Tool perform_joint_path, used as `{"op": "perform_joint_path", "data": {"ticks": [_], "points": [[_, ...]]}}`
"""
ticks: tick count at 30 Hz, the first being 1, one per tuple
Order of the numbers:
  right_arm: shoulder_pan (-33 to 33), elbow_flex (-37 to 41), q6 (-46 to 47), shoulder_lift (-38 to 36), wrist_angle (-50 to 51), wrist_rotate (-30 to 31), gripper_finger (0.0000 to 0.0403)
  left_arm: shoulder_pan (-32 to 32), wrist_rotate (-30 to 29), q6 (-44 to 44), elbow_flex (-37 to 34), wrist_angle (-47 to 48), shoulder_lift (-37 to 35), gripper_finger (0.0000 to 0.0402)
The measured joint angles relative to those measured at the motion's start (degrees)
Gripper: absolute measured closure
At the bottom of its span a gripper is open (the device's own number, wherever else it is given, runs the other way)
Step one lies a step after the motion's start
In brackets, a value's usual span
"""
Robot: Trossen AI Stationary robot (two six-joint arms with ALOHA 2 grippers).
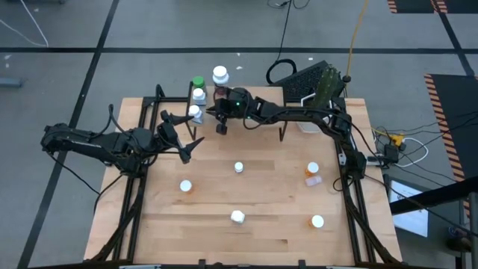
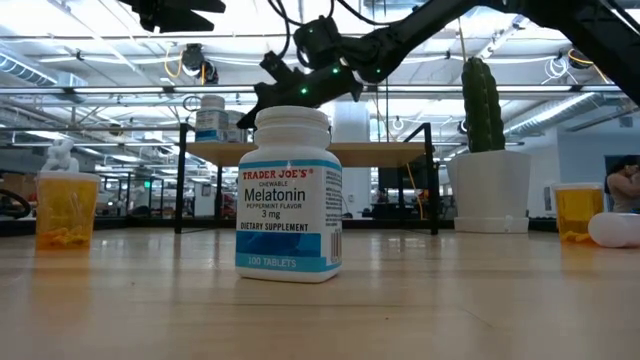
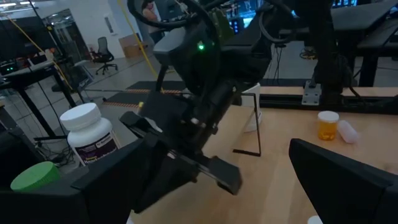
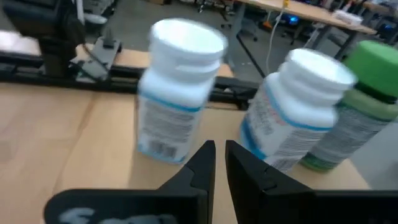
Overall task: Pick and place medicine bottles onto shelf by color
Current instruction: Adjust the medicine bottles on the shelf, then put the top white medicine bottle on the shelf
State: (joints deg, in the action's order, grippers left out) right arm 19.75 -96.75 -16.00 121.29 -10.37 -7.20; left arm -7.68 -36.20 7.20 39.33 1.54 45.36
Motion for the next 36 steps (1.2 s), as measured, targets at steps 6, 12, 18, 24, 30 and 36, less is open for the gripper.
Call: {"op": "perform_joint_path", "data": {"ticks": [6,12,18,24,30,36], "points": [[-2.1,0.2,-3.1,-3.9,9.3,2.8,0.038,0.0,0.0,0.0,0.0,0.6,0.0,0.0007],[-4.4,13.7,1.1,-13.6,10.1,-4.9,0.0401,0.0,-0.6,-0.2,0.0,1.7,-0.1,0.0007],[-10.6,31.4,7.1,-25.2,0.6,-3.1,0.0363,0.0,-0.7,-0.3,0.0,0.3,0.0,0.0007],[-17.9,41.8,8.5,-27.1,-7.1,3.4,0.0252,-0.1,0.6,-0.3,0.0,-2.2,0.4,0.0007],[-18.0,44.2,10.6,-23.8,-8.2,2.5,0.0136,-0.1,0.9,-0.9,0.0,-4.2,0.6,0.0007],[-18.4,44.0,10.0,-19.3,-11.9,2.5,0.0083,0.0,1.7,-0.9,0.0,-6.4,3.1,0.0007]]}}
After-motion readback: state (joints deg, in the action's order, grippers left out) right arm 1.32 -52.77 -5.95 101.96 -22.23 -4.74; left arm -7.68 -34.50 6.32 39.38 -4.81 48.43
